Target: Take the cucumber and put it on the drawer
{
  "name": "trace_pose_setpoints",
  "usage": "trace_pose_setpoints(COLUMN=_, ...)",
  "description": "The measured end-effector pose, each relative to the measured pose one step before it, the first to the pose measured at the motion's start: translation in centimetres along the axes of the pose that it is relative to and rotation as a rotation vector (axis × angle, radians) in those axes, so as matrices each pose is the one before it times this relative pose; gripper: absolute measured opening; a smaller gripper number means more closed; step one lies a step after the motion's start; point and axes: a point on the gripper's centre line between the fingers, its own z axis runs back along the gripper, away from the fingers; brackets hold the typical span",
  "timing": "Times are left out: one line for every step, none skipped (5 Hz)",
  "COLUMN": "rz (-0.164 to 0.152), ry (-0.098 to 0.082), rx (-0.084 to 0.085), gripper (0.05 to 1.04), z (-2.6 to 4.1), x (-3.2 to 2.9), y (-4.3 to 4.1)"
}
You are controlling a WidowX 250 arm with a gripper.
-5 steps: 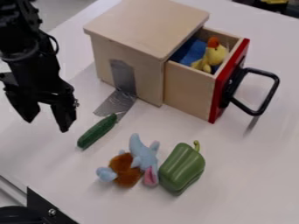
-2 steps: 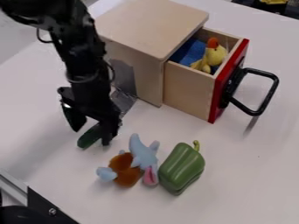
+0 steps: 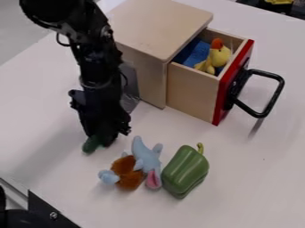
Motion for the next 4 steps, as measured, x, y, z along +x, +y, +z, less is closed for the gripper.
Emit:
trace_pose_setpoints(rz=-0.0019, ry=0.053, rx=0.0552, gripper=0.326, z=0.729, x=-2.223, y=-0.386)
trace_pose_setpoints(rz=0.0566, ry=-0.0184, rx=0.0098, gripper=0.326, z=3.452, x=-1.256, y=0.324)
trace_pose_setpoints(rz=0.0686, ry=-0.0415, rx=-0.0273, gripper=0.326, z=4.377, x=0.239, y=1.0)
trace_pose_setpoints(rz=0.036, ry=-0.0463, rx=-0.0566, gripper=0.326, z=4.17, x=3.058, y=1.245)
